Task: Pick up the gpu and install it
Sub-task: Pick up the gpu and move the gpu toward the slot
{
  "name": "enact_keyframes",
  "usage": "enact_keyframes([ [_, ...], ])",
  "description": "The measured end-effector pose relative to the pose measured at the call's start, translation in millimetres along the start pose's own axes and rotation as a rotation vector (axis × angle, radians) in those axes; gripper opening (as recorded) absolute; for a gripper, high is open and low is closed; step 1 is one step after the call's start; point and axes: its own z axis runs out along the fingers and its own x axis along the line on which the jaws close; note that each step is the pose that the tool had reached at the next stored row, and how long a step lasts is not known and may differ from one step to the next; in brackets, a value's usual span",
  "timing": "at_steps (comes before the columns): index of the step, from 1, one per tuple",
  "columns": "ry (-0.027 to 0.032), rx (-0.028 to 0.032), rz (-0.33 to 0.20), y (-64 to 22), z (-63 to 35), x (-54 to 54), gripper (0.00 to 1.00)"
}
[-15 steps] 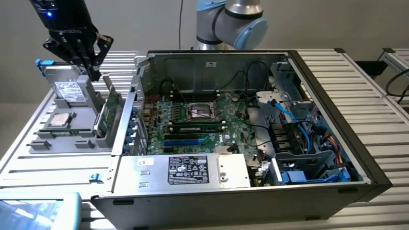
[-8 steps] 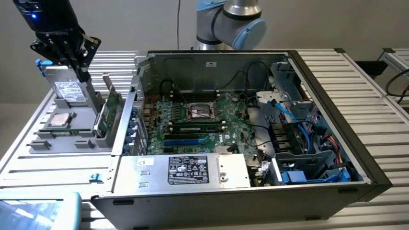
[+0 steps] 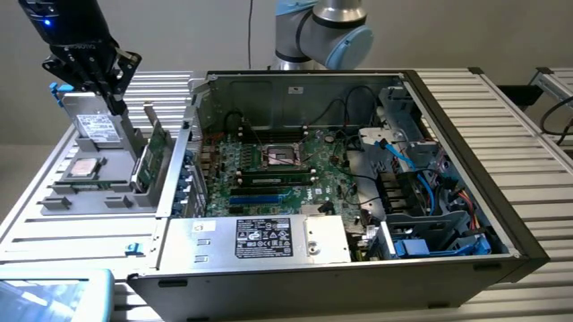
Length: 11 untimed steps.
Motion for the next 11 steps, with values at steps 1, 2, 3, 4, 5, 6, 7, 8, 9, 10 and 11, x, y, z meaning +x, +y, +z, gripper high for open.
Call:
enact_keyframes([
  [1,0.0000,0.0000,0.000,0.0,0.0,0.0,0.12],
  [2,0.0000,0.0000,0.000,0.0,0.0,0.0,0.12],
  [3,0.0000,0.0000,0.000,0.0,0.0,0.0,0.12],
  [4,0.0000,0.0000,0.000,0.0,0.0,0.0,0.12],
  [5,0.0000,0.0000,0.000,0.0,0.0,0.0,0.12],
  [6,0.0000,0.0000,0.000,0.0,0.0,0.0,0.12],
  [7,0.0000,0.0000,0.000,0.0,0.0,0.0,0.13],
  [8,-0.0001,-0.0001,0.000,0.0,0.0,0.0,0.19],
  [9,0.0000,0.0000,0.000,0.0,0.0,0.0,0.19],
  [10,0.0000,-0.0001,0.000,0.0,0.0,0.0,0.25],
  [11,0.0000,0.0000,0.000,0.0,0.0,0.0,0.25],
])
